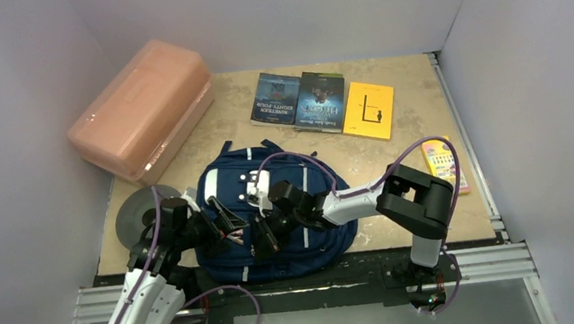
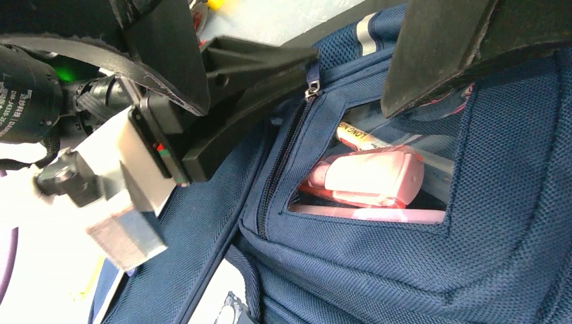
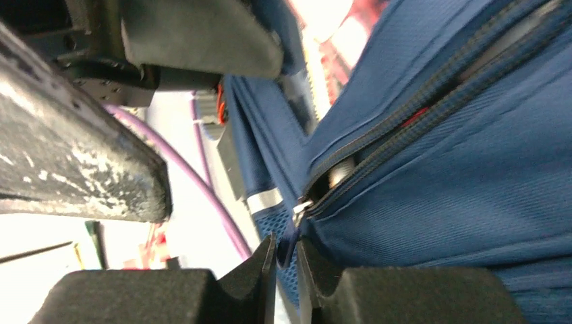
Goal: Pack the student bag
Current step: Zip the student bag at the center of the board.
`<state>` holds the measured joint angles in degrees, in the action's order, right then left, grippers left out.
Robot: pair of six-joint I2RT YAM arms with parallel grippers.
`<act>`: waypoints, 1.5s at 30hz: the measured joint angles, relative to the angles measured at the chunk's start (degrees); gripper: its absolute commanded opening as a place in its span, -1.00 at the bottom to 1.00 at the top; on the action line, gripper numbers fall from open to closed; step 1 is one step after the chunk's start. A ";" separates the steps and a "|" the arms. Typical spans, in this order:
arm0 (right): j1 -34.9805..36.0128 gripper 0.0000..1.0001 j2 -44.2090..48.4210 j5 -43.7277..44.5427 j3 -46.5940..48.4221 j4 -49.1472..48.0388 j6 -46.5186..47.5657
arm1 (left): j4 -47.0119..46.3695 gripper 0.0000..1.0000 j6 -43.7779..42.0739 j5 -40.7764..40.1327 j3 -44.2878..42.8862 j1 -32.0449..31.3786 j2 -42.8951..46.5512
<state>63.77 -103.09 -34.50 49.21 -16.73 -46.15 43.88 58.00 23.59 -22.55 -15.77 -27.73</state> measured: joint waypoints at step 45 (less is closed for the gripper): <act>25.20 0.37 14.62 50.05 -14.14 -15.41 67.69 | 0.98 1.00 -2.29 -0.66 0.04 0.00 0.35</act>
<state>88.97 -88.47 15.55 35.07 -32.14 21.54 44.86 55.70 22.94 -22.50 -15.77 -27.38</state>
